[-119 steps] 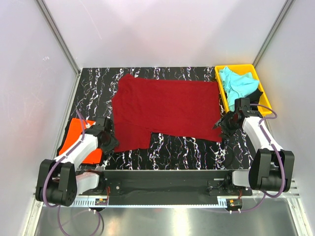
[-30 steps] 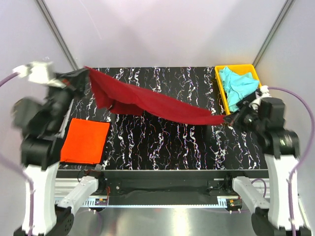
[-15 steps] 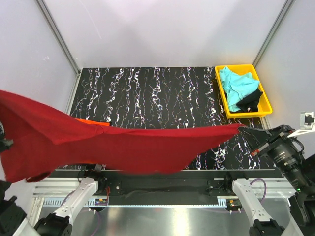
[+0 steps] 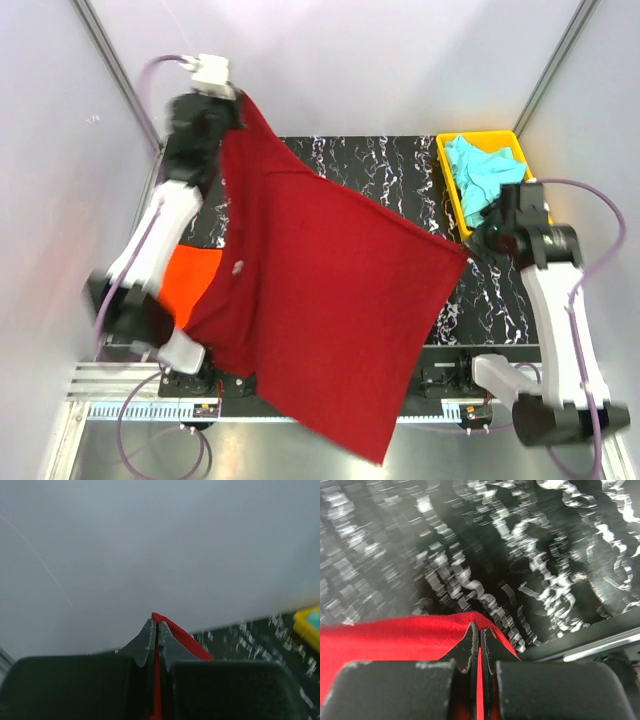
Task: Fold and stack the t-shirts
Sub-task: Flatten the tshirt out
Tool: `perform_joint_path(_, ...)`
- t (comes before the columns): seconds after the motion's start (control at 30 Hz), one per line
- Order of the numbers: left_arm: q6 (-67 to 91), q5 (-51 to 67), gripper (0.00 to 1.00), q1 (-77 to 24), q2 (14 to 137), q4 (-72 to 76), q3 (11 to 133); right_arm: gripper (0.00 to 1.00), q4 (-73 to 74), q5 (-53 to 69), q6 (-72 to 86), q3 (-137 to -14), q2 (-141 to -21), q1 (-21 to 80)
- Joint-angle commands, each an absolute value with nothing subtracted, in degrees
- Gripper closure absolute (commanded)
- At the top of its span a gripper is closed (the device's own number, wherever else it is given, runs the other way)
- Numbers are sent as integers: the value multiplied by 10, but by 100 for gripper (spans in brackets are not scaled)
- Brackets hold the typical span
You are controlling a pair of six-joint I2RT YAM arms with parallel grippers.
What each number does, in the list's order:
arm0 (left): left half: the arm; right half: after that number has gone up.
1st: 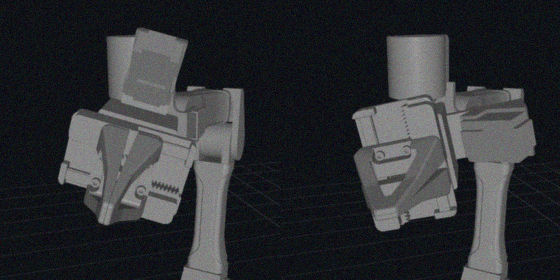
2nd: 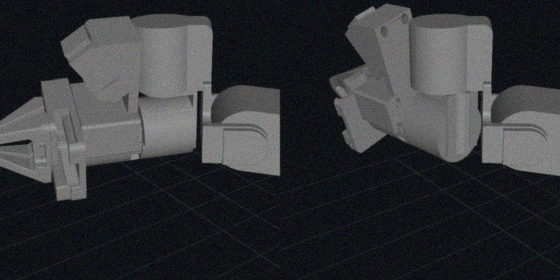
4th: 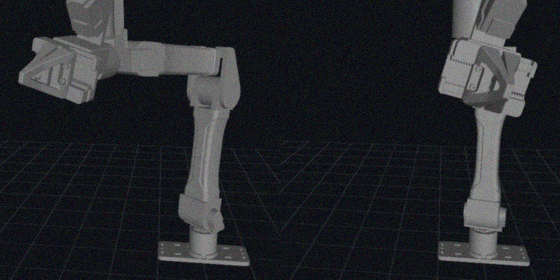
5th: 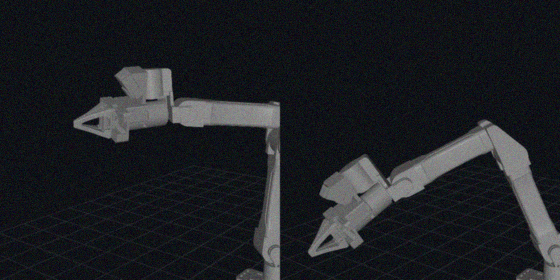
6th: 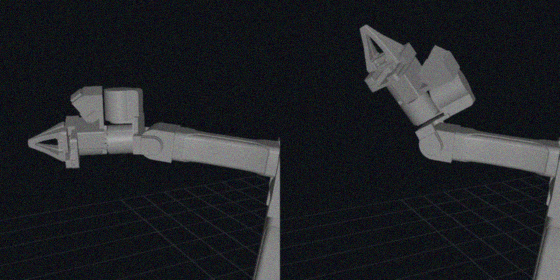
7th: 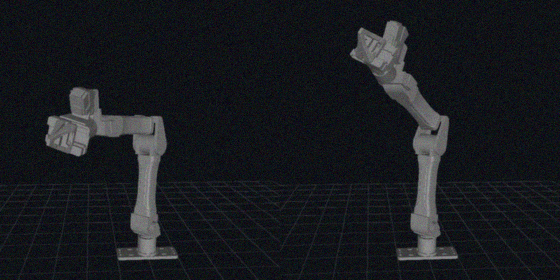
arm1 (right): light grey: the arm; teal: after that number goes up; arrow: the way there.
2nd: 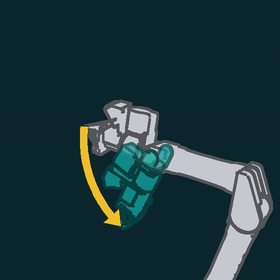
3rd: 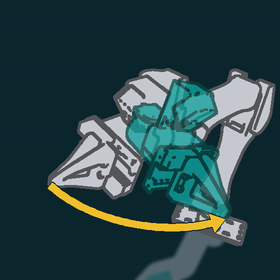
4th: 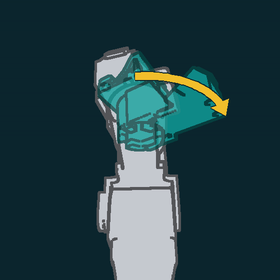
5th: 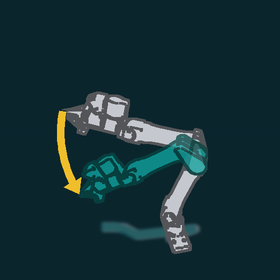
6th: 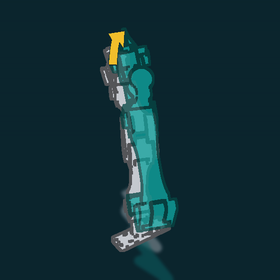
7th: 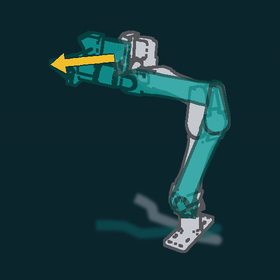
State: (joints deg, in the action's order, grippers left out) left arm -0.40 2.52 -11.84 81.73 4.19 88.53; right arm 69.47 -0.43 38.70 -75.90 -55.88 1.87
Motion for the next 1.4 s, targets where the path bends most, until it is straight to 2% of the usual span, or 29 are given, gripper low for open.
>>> perform_joint_path(0.0,-2,5,100,-116,928,147,883,100,614,-117,411,-714,-608,11)
perform_joint_path(0.17,103,72,100,-111,1187,178,1052,100,536,-170,382,-676,-754,-70)
perform_joint_path(0.3,158,98,100,-116,1300,184,1163,100,535,-202,352,-717,-849,-118)
perform_joint_path(0.4,197,101,100,-120,1338,191,1186,100,534,-186,349,-722,-878,-141)
perform_joint_path(0.8,228,105,100,-149,1333,189,1152,100,498,-163,342,-651,-877,-143)
perform_joint_path(1.37,278,112,100,-153,1315,157,1131,100,488,-120,310,-711,-924,-143)
